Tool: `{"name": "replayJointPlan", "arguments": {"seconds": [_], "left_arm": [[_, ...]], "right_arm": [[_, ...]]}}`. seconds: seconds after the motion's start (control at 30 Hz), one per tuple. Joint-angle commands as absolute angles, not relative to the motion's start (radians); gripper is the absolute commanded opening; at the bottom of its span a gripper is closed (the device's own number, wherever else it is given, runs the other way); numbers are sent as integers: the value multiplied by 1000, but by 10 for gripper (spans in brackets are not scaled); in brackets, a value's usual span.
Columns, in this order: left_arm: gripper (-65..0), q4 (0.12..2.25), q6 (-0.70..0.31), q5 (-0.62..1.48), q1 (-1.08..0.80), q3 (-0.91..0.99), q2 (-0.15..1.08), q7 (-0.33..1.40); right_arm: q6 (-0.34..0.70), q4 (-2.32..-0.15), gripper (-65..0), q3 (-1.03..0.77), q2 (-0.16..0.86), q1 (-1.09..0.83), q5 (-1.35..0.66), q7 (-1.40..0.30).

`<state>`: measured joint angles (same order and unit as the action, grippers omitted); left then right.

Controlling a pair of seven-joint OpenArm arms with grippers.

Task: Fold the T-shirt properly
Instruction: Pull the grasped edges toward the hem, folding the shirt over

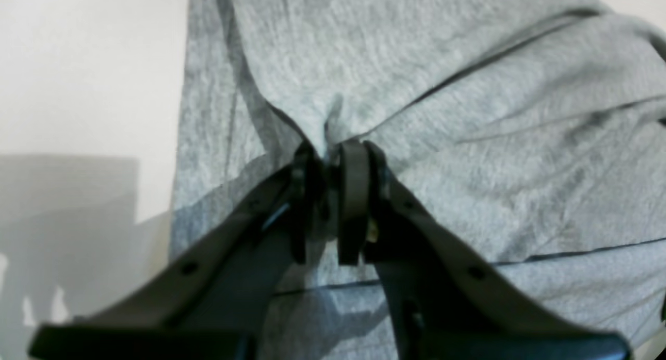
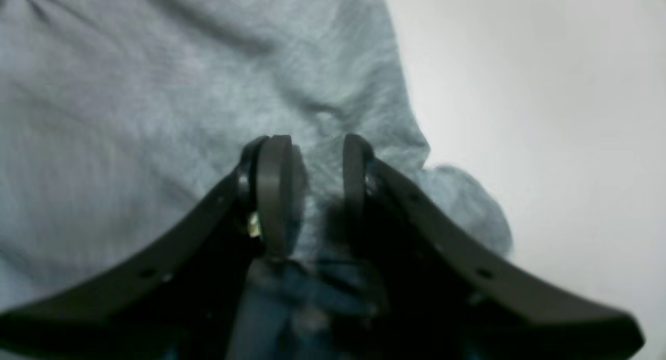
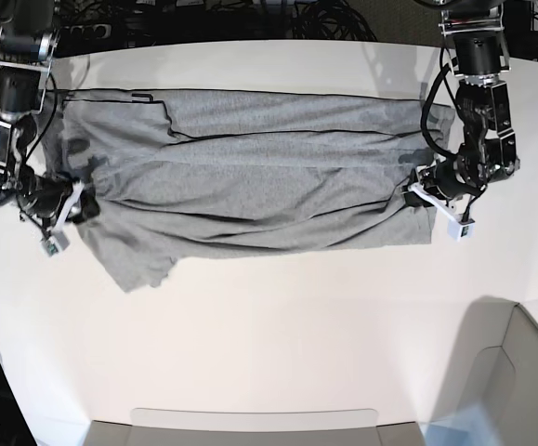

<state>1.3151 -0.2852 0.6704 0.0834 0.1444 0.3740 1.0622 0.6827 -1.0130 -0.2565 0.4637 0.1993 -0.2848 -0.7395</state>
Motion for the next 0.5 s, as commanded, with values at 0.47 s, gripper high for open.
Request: {"name": "replayJointPlan", "arguments": {"seconds": [0.47], "left_arm": [[-569,1325,-285,667,94,148,386,1066]], "right_arm": [[698,-1190,-384,-430,332,418,-101,-877]]}}
